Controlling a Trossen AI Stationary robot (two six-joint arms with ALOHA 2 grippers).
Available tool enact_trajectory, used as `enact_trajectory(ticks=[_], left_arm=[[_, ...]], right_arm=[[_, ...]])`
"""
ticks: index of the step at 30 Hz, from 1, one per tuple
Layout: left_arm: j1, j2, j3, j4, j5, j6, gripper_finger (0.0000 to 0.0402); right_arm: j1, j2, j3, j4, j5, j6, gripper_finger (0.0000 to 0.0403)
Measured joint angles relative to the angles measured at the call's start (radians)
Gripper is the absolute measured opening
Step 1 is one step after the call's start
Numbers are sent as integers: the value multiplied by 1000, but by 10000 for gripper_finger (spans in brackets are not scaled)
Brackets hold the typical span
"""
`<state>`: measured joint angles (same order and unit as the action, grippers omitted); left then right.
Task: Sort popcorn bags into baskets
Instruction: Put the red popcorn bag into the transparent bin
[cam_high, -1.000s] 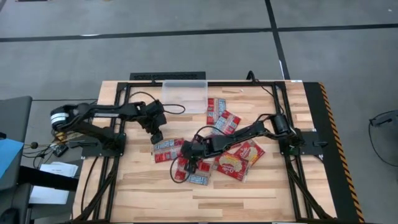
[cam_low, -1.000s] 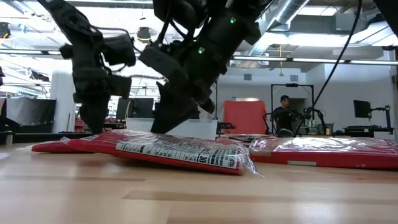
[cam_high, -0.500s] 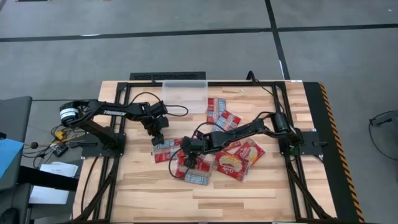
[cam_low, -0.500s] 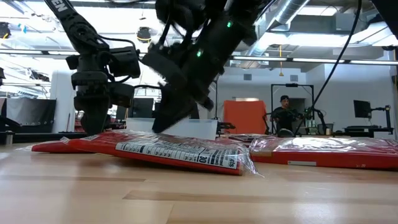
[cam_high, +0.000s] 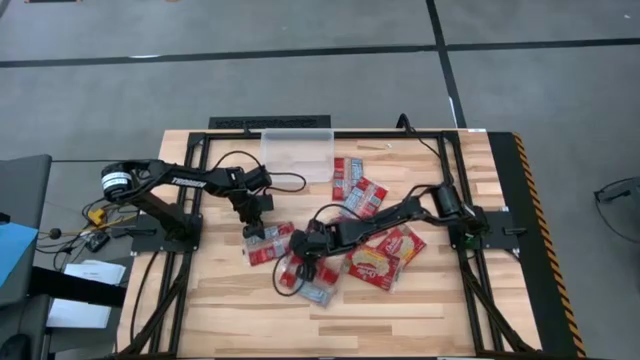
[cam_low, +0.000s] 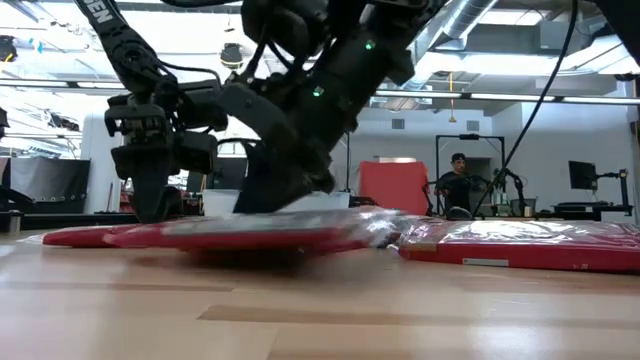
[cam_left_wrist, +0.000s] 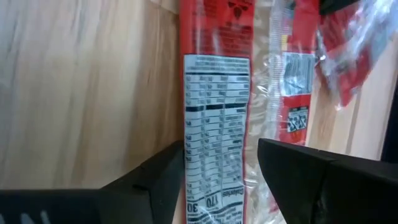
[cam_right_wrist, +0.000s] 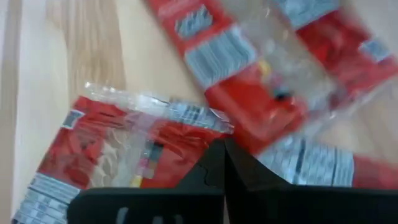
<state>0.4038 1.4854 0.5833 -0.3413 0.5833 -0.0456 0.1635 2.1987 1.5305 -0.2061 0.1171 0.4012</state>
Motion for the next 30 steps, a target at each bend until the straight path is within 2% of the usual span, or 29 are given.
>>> enact_trajectory(ticks=[10,15,23,30], left_arm=[[-5,82,5,59,97,-20,199],[-6,118,3,139,153,-72,199],[-8,119,1,181,143,-120,195],[-8,119,1,195,127,-124,188]], right_arm=[[-86,-2,1,8,13,-18,7],[-108,-2,1,33,15,-18,19],[-109,-5,1,41,17,-35,9],[-41,-92,6,28,46,-42,10]])
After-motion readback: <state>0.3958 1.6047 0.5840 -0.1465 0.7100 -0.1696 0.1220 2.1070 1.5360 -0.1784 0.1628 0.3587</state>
